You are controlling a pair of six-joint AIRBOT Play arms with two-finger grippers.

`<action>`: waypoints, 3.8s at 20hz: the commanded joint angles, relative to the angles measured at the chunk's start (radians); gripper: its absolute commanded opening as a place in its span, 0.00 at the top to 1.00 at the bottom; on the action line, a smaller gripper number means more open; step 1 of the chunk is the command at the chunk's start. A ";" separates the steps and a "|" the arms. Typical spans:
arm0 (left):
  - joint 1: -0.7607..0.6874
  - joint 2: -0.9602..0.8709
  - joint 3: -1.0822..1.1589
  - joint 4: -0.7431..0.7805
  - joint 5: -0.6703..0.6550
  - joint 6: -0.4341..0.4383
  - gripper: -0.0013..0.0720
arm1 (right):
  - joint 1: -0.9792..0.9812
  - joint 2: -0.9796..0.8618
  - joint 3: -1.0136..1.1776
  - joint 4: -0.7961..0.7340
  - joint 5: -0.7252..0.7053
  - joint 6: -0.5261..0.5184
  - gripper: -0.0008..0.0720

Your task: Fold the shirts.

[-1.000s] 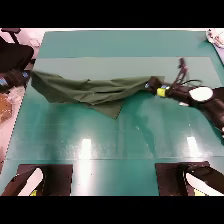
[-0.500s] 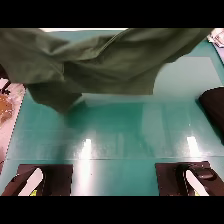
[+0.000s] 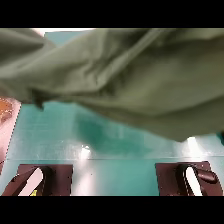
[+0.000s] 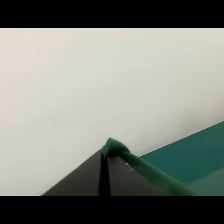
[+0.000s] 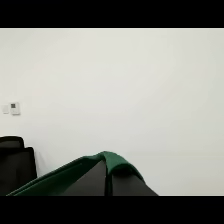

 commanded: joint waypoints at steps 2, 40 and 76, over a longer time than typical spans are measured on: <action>0.000 -0.002 -0.039 0.100 -0.138 -0.137 0.94 | -0.085 -0.072 0.035 0.000 0.156 -0.009 0.96; 0.039 -0.290 -1.320 -0.013 0.124 0.260 0.18 | -0.164 -0.874 -0.362 -0.152 0.347 -0.190 0.18; -0.087 -0.220 -1.818 0.050 0.261 0.169 0.94 | -0.287 -0.557 -0.837 -0.344 0.547 -0.063 0.18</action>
